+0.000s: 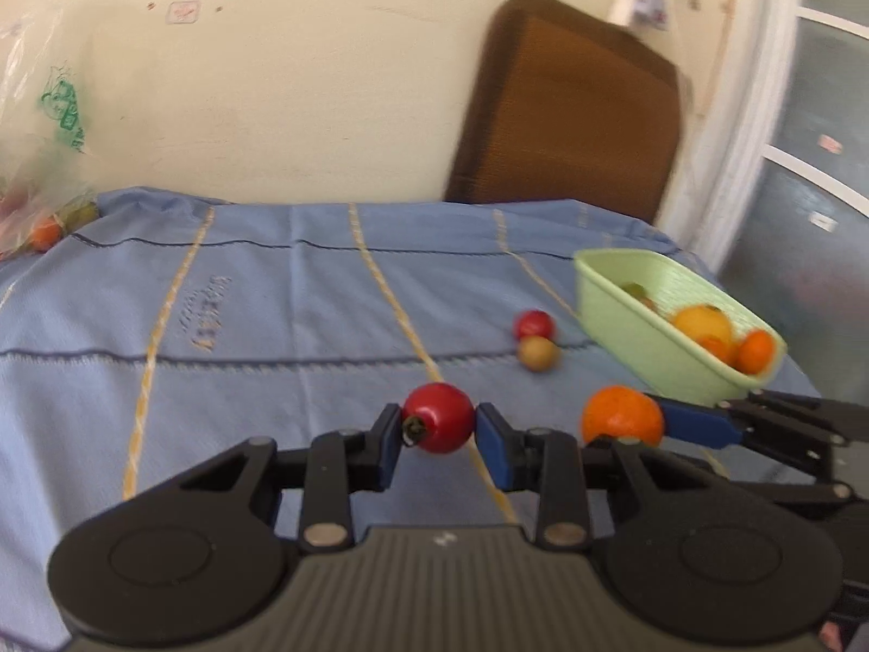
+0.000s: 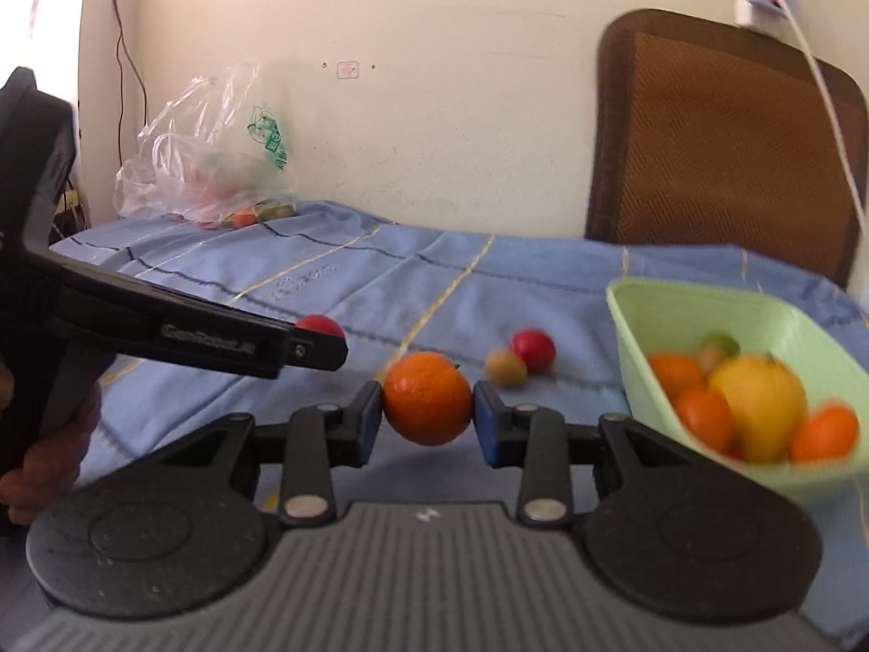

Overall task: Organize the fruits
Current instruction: 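Grasp a red tomato with the left gripper while the right gripper grasps a tangerine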

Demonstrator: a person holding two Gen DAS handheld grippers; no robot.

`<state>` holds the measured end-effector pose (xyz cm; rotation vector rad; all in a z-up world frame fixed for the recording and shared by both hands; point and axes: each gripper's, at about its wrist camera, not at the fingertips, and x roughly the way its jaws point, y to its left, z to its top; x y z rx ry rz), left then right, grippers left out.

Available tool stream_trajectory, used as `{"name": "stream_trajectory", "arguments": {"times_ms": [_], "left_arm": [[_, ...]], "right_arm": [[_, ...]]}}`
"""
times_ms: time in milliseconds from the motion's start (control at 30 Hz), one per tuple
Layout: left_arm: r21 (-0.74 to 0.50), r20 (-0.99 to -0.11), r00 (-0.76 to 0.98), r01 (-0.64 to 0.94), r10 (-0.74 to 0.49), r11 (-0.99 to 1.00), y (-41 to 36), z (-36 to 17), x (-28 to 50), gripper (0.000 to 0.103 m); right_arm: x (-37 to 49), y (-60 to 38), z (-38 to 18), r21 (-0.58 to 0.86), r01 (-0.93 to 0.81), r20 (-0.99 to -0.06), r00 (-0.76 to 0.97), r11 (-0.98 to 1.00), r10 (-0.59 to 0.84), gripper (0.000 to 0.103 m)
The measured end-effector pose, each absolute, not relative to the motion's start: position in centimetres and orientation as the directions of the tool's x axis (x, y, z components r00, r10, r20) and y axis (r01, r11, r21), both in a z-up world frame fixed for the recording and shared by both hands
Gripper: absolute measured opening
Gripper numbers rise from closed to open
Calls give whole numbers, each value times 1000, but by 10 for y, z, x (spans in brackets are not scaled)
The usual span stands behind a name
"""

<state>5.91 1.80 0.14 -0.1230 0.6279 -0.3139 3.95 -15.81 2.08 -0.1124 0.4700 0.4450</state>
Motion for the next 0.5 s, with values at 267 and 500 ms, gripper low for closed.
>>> {"name": "stream_trajectory", "arguments": {"times_ms": [267, 500], "left_arm": [[-167, -584, 739, 297, -337, 940, -11, -9, 27, 30], [-87, -576, 770, 278, -276, 957, -16, -8, 26, 50]], "right_arm": [[18, -167, 10, -37, -411, -490, 802, 911, 342, 40], [17, -166, 9, -22, -420, -494, 793, 907, 355, 49]]}}
